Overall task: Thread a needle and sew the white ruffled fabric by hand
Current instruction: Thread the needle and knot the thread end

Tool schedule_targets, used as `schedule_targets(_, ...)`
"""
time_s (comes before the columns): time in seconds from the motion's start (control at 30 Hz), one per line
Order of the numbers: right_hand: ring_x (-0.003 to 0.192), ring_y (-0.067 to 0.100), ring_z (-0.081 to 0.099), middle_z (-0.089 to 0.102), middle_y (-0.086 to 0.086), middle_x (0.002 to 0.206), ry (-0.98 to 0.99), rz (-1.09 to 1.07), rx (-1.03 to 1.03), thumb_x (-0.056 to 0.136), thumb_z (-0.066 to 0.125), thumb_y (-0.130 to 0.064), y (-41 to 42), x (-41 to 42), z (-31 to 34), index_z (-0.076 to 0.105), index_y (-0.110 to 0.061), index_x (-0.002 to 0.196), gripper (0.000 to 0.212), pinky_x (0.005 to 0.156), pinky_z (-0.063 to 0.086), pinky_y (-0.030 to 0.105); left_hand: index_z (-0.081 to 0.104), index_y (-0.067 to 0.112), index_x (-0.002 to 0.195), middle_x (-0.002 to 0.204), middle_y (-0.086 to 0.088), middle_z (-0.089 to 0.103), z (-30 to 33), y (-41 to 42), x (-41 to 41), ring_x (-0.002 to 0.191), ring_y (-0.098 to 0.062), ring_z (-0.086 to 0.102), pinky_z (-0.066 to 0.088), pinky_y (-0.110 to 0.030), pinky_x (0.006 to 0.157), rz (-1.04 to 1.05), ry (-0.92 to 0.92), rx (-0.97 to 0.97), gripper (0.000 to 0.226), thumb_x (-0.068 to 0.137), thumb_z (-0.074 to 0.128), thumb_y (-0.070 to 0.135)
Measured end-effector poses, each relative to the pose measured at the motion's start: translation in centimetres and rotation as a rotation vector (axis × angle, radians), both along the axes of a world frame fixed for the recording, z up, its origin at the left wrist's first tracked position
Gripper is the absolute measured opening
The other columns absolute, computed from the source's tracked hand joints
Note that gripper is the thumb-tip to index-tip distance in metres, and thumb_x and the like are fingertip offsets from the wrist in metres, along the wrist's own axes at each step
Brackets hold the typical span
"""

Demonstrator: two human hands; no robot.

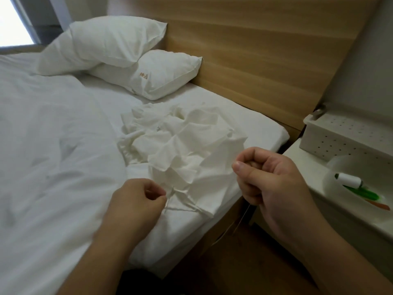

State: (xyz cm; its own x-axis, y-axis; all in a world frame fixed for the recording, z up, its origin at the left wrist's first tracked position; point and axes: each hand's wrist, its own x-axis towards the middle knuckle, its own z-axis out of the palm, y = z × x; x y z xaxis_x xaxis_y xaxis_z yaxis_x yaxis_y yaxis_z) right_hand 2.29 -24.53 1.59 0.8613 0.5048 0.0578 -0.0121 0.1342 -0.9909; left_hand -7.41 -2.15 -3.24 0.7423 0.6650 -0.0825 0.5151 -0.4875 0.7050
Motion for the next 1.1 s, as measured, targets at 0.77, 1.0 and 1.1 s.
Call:
schedule_targets(0.77,0.054,0.02,0.038,0.048,0.009,0.061,-0.126,-0.084,0.053,0.085,0.078,-0.02,-3.7,0.0,4.9,0.072,-0.015,0.082,0.008,0.048,0.031,0.031,0.084,0.023,0.082,0.074,-0.005,0.08,10.2,-8.9,4.3,0.072,-0.021,0.079,0.066,-0.029,0.071,-0.371,-0.758,-0.379,0.012,0.081,0.084,0.011)
schedule_targets(1.0,0.052,0.014,0.042,0.05,0.0,0.059,-0.231,-0.133,0.025,0.082,0.068,-0.026,-6.3,0.9,5.3,0.071,-0.018,0.085,0.009,0.048,0.036,0.024,0.085,0.021,0.083,0.072,-0.012,0.078,8.9,-11.9,5.3,0.068,-0.026,0.078,0.062,-0.024,0.068,-0.481,-0.783,-0.565,0.016,0.067,0.081,0.025)
schedule_targets(1.1,0.053,0.011,0.044,0.051,-0.002,0.06,-0.221,-0.119,-0.002,0.084,0.065,-0.026,-6.1,1.0,4.7,0.07,-0.019,0.085,0.008,0.049,0.038,0.021,0.085,0.02,0.082,0.07,-0.013,0.078,8.1,-11.7,5.3,0.065,-0.025,0.077,0.061,-0.022,0.067,-0.515,-0.754,-0.576,0.014,0.069,0.081,0.022)
